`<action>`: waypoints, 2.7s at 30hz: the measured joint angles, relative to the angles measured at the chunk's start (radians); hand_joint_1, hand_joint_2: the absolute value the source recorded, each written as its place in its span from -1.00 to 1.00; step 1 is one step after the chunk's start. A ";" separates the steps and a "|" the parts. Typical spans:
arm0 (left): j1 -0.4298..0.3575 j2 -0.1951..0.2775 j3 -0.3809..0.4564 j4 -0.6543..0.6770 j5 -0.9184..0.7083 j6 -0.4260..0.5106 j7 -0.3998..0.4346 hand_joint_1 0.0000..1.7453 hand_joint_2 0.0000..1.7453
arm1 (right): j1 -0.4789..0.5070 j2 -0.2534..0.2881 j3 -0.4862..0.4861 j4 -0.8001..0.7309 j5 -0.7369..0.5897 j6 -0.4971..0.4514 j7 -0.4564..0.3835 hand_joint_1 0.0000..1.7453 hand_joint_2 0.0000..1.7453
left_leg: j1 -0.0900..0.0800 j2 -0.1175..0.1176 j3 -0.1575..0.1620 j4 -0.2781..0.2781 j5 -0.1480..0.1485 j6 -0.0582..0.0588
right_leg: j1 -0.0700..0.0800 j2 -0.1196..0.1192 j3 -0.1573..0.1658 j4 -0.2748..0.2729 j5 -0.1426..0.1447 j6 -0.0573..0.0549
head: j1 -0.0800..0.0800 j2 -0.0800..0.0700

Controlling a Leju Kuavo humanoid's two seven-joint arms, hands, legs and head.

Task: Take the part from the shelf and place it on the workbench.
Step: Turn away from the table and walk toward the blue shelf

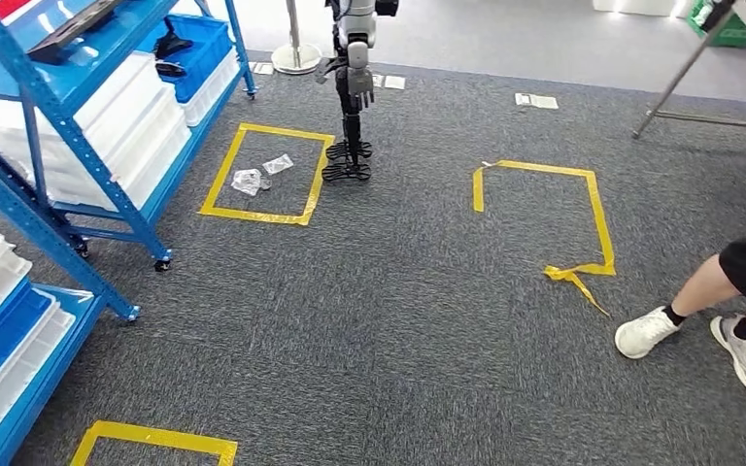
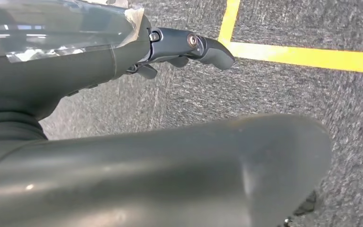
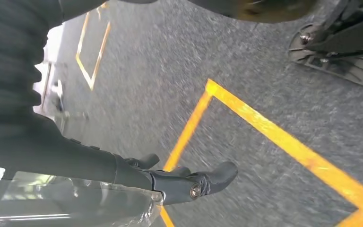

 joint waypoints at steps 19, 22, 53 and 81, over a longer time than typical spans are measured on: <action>0.005 0.006 -0.022 0.000 -0.024 -0.018 -0.009 -1.00 -1.00 | 0.011 0.003 -0.007 0.000 -0.011 -0.007 -0.008 -1.00 1.00 | 0.000 -0.006 -0.125 0.258 -0.113 -0.051 | -0.005 -0.038 0.045 -0.148 0.095 -0.032 | -0.011 0.000; 0.002 0.009 -0.023 0.000 -0.024 -0.019 -0.008 -1.00 -1.00 | 0.009 0.003 -0.007 0.000 -0.009 -0.010 -0.014 -1.00 1.00 | -0.003 0.057 -0.021 0.081 -0.038 -0.043 | 0.001 -0.073 0.050 -0.147 0.090 -0.028 | -0.012 0.000; 0.001 0.010 -0.033 0.000 -0.028 -0.022 0.029 -1.00 -1.00 | 0.008 0.002 -0.007 0.001 0.000 0.002 -0.011 -1.00 1.00 | -0.005 0.064 -0.031 0.066 -0.018 -0.038 | 0.001 -0.077 0.061 -0.144 0.079 -0.027 | -0.016 0.000; 0.006 0.010 -0.045 0.000 -0.034 -0.068 0.040 -1.00 -1.00 | 0.010 0.005 -0.007 0.001 0.000 0.013 -0.001 -1.00 1.00 | -0.001 0.007 -0.119 0.221 -0.077 -0.047 | -0.003 -0.055 0.053 -0.142 0.087 -0.034 | -0.016 0.000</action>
